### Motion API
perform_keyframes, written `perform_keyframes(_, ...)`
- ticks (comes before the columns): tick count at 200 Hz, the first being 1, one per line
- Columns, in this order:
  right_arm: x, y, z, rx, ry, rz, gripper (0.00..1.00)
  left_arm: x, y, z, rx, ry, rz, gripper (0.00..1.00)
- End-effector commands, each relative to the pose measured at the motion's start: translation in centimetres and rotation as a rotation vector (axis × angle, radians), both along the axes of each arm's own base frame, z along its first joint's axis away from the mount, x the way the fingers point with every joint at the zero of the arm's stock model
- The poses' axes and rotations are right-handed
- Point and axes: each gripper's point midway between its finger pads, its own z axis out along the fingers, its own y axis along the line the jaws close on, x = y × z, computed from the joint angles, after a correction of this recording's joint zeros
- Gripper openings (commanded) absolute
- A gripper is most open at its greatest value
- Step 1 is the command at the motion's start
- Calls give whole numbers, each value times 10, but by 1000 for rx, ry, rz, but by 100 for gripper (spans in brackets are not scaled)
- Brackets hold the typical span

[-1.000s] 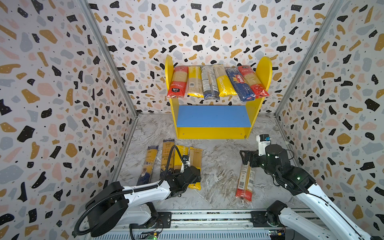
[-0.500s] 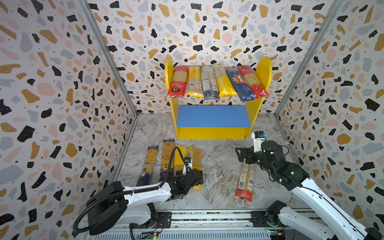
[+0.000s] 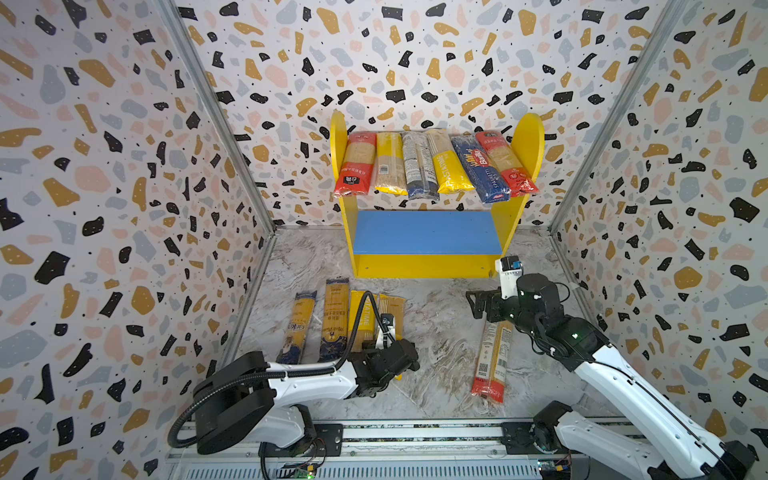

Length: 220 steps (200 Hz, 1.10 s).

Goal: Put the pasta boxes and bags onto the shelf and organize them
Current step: 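Move the left gripper over the yellow-banded PASTATIME pack and lower it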

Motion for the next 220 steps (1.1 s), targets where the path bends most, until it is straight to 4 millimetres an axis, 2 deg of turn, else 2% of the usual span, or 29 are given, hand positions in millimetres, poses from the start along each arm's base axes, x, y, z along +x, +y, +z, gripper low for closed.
perform_keyframes(1,5,4,21,17,-50,23,99,4,2,12,8,-43,28,99)
perform_keyframes(80,-10,-13,6,33,-23,-13,99,-3,13,6,-2,-97,22,99)
perform_keyframes(119,-13,-13,5,31,-18,-2,99,-10,28,-17,27,-56,73,99)
perform_keyframes(143,-14,-14,5,28,-23,1,99,-16,30,-30,6,-34,62,100)
perform_keyframes(220,-21,-19,4,41,-16,-2,99,-14,-7,-58,49,29,-23,100)
